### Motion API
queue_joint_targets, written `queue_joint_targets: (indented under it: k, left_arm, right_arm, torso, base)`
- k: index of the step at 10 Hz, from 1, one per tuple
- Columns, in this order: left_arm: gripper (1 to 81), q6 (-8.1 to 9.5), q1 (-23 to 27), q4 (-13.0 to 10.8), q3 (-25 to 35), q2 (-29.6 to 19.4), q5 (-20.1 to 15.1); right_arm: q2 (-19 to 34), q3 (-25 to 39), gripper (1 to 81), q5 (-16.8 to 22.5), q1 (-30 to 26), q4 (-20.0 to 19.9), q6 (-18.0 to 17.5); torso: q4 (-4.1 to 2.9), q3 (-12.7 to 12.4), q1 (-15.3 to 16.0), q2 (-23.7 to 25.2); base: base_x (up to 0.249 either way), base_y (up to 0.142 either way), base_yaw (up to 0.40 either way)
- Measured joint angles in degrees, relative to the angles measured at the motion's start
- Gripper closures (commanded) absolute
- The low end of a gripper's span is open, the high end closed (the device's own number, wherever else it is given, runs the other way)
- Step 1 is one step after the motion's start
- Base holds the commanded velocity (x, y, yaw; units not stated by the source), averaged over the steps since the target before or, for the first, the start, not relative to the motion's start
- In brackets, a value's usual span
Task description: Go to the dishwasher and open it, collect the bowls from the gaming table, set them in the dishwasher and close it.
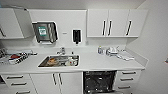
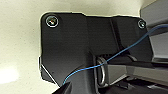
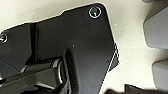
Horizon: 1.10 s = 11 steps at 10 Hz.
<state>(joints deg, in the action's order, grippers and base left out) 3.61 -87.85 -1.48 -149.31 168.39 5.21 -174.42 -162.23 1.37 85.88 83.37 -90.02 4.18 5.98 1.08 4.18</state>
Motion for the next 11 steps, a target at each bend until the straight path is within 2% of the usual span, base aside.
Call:
queue_joint_targets:
  k: [4, 6, 8, 11]
  left_arm:
    - [1.0, 0.02, 0.0, -0.04, 0.02, -0.13, 0.0]
    - [1.0, 0.05, 0.33, -0.06, -0.05, -0.66, 0.16]
    - [1.0, 0.05, -0.02, -0.17, 0.06, -0.48, -0.52]
    - [1.0, 0.02, 0.2, -0.17, 0.02, -0.44, -0.41]
  right_arm:
    - [0.0, 0.0, 1.0, -0.24, 0.0, -0.07, -0.06]
    - [-0.02, 0.16, 1.0, -0.29, 2.12, -0.94, -0.89]
    - [-0.16, 1.04, 1.0, 0.0, 2.57, -2.5, -1.11]
    - [0.0, 1.82, 1.0, 0.0, 2.32, -2.73, -1.13]
  torso:
    - [0.0, 0.0, -0.02, 0.0]
    - [0.0, 0.0, -0.06, 0.0]
    - [0.0, -0.02, -0.06, 0.0]
    - [0.0, -0.02, -0.09, 0.0]
  base:
    - [0.0, 0.0, 0.321]
    - [0.0, 0.0, 0.343]
    - [0.0, 0.0, 0.343]
    - [0.0, 0.0, 0.343]
